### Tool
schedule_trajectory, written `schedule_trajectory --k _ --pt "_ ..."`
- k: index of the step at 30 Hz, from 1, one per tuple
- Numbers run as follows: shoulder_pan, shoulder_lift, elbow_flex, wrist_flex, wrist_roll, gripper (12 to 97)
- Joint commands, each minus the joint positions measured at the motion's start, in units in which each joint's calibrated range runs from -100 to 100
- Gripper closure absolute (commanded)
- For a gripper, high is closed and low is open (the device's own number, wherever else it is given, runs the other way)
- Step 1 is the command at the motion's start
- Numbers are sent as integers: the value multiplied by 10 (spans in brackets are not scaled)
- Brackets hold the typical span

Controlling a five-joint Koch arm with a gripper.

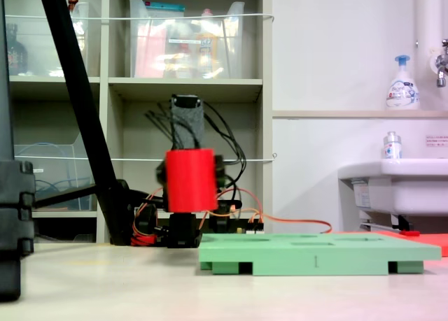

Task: Put the cylinder block into the corresponding hole

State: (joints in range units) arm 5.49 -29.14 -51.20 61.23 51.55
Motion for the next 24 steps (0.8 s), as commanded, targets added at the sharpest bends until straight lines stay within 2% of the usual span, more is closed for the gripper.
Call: schedule_trajectory --k 1,10,24 --pt "21 -84 2 -11 -7 788" --pt "65 -129 -16 -38 -6 785" --pt "100 -20 -46 -24 -7 784"
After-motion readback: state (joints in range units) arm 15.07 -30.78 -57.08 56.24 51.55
